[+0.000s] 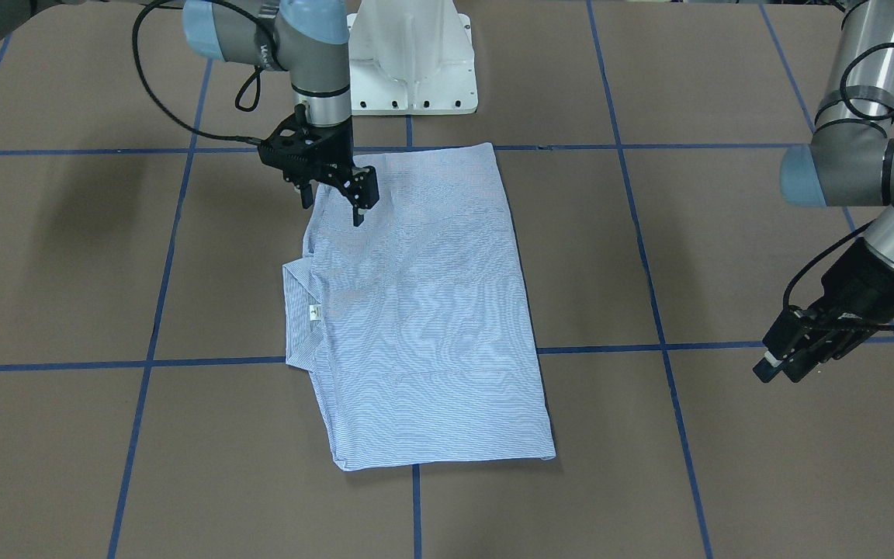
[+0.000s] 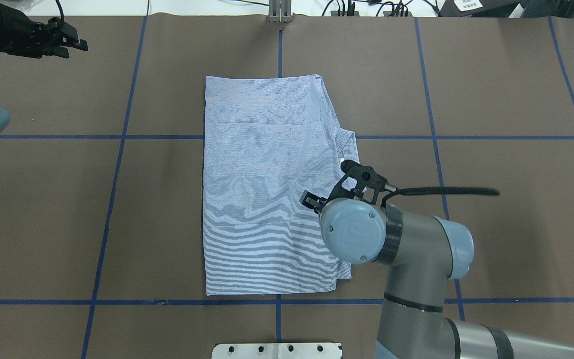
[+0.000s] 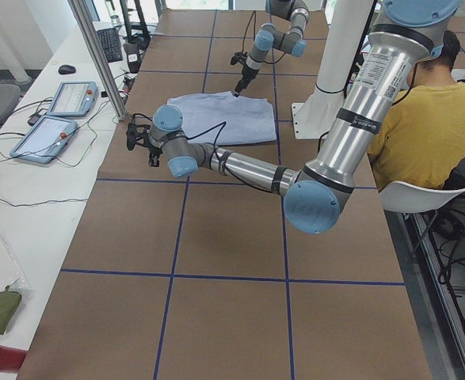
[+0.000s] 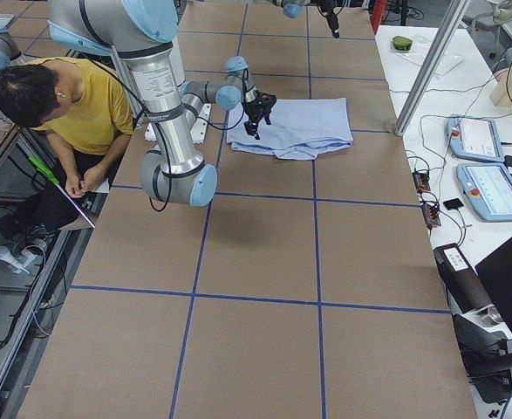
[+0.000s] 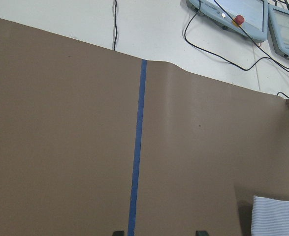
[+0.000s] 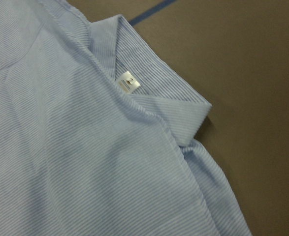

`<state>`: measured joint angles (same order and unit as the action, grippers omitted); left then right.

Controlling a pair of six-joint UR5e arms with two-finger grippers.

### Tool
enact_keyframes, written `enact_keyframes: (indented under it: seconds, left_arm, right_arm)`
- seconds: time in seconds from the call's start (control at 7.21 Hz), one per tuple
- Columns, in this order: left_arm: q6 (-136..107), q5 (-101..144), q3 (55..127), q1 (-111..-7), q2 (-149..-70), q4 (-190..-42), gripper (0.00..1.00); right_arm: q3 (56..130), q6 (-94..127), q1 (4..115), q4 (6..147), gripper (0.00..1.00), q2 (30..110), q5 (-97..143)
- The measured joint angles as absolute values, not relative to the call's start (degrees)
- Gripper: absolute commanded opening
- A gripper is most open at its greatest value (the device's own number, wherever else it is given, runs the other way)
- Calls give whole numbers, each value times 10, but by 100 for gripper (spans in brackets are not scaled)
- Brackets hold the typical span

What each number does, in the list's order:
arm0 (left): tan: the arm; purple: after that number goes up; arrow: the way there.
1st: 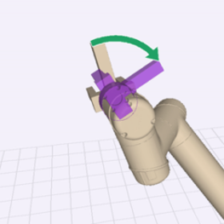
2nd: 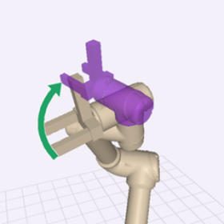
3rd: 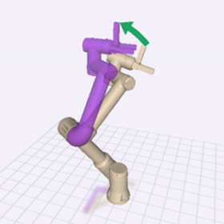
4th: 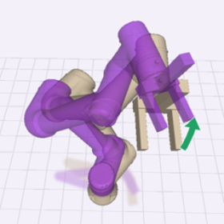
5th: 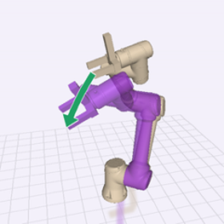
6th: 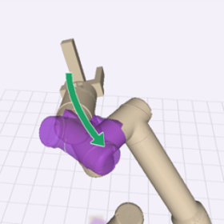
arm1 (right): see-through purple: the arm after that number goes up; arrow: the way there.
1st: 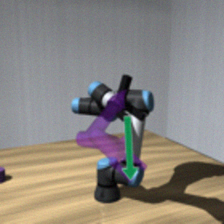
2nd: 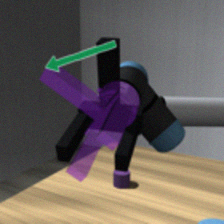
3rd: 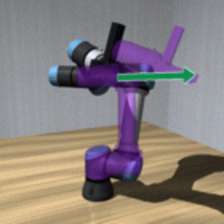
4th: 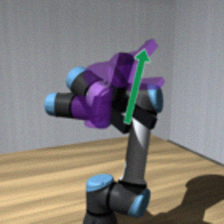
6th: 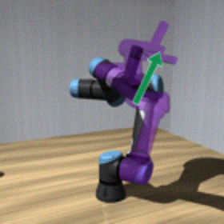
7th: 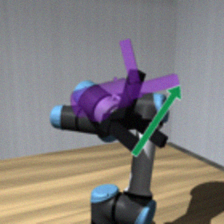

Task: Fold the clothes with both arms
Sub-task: 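Move the right gripper to the shirt corner nearest the robot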

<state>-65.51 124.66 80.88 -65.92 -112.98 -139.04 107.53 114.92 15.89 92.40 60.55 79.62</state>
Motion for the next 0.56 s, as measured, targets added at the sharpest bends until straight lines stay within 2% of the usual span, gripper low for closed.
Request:
enact_keyframes:
  seconds: [0.56]
  left_arm:
    - [-656, 1245, 814, -659, -1129, -1391, 62]
  right_arm:
    - [1114, 1420, 91, 907, 97, 639, 741]
